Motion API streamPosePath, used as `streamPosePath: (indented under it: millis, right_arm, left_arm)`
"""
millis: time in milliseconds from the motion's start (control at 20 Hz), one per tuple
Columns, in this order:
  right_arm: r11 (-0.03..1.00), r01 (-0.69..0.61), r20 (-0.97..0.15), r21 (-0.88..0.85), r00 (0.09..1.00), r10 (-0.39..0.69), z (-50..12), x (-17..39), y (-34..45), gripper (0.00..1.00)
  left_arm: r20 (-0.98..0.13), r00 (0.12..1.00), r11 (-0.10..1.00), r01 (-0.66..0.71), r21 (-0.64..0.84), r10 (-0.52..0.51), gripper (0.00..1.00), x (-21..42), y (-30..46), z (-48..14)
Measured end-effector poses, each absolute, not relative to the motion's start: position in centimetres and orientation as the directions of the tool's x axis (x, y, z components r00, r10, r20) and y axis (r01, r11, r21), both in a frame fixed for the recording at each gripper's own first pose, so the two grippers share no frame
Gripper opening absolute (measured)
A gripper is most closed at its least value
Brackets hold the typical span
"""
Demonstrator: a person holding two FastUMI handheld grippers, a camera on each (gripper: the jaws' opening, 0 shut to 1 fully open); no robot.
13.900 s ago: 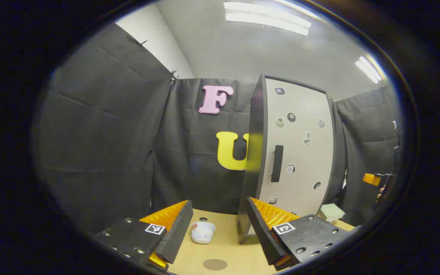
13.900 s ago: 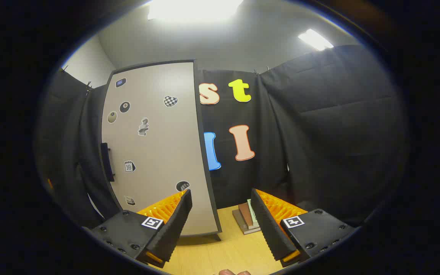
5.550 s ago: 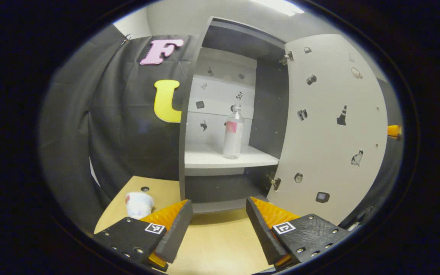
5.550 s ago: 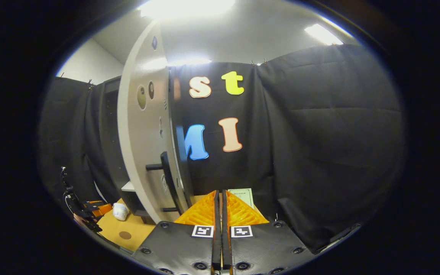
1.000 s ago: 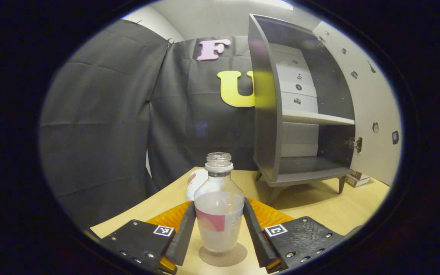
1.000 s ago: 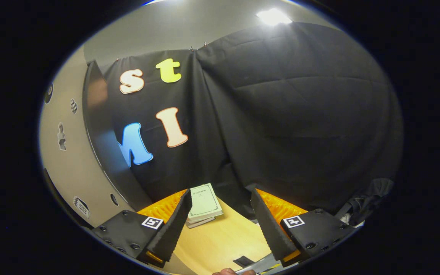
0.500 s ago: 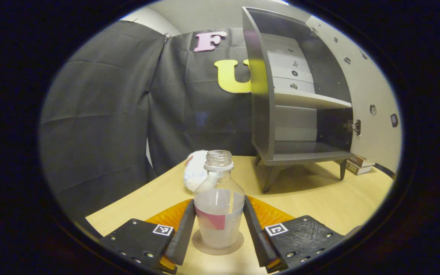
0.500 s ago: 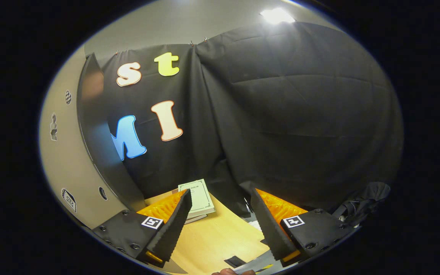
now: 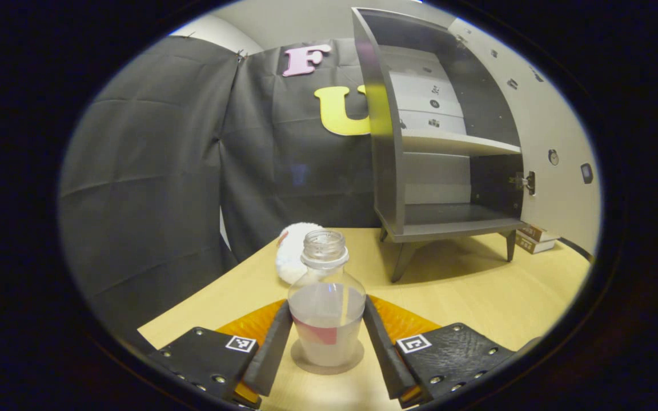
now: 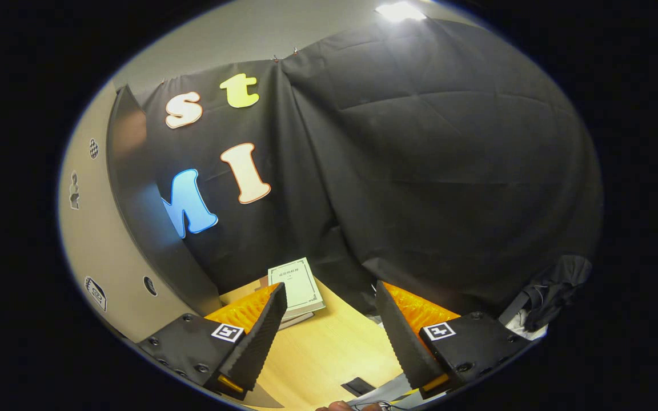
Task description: Open the cabinet door with the right hand, grasp the bottle in the cabinet with the left hand and place it on the coaster, then close the cabinet door with the right hand.
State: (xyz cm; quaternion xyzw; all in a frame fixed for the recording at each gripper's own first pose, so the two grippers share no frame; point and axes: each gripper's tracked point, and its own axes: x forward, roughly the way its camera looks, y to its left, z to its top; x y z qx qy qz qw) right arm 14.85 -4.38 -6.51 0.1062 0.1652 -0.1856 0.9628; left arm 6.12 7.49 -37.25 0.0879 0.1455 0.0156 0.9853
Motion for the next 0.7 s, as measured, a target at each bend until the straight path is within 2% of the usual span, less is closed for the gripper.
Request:
streamPosePath:
  millis: [100,150,450,700]
  right_arm:
    - [0.906,0.39,-0.375,0.162,0.874,-0.309,-7.2,14.6,-4.5,0.98]
    - [0.904,0.39,-0.375,0.176,0.875,-0.305,-7.3,14.6,-4.7,0.98]
    - [0.913,0.374,-0.36,0.163,0.884,-0.298,-8.2,14.8,-5.7,0.98]
    - [0.923,0.343,-0.345,0.176,0.9,-0.268,-8.5,15.5,-6.4,0.98]
  left_arm:
    - [-0.266,0.961,0.978,-0.026,0.208,0.082,0.83,6.0,8.2,-35.7]
    - [-0.253,0.964,0.977,-0.023,0.21,0.077,0.84,6.0,7.6,-34.7]
    - [-0.221,0.969,0.966,-0.053,0.253,0.111,0.86,3.8,6.2,-29.1]
    - [-0.184,0.969,0.963,-0.121,0.242,0.167,0.84,0.5,5.0,-21.3]
